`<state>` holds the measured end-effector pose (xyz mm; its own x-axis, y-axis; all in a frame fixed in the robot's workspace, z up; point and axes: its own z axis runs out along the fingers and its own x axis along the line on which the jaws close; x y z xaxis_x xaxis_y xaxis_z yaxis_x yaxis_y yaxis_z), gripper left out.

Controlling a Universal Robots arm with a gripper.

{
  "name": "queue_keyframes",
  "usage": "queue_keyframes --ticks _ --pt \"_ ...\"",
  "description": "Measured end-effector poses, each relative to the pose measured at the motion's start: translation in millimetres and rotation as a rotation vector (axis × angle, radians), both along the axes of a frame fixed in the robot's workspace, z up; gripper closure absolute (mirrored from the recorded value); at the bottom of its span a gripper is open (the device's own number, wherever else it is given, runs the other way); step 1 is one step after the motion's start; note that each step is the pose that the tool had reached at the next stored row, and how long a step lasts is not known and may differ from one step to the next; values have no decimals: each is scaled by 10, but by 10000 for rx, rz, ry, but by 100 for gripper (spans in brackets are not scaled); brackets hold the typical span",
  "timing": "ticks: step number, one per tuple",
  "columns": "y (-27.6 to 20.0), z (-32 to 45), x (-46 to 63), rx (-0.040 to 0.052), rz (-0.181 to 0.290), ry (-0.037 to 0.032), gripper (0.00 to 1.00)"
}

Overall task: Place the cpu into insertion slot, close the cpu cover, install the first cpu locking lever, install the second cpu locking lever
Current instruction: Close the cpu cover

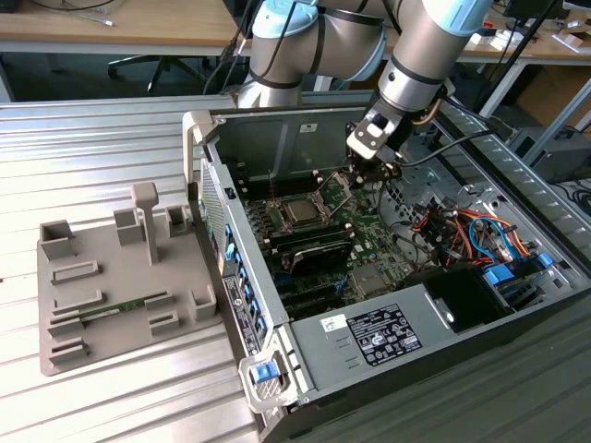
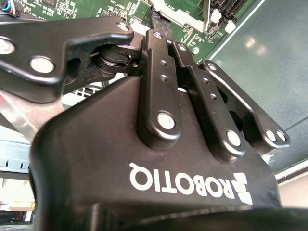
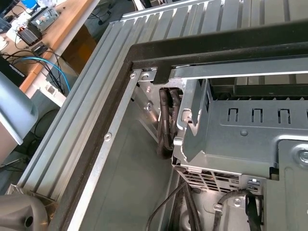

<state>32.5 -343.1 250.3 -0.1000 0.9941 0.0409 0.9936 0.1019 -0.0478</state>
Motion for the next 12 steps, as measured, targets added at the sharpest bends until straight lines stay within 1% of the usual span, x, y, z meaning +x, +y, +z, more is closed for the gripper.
queue_keyframes --ticks 12 --pt "0 -2 -35 0 2 0 90"
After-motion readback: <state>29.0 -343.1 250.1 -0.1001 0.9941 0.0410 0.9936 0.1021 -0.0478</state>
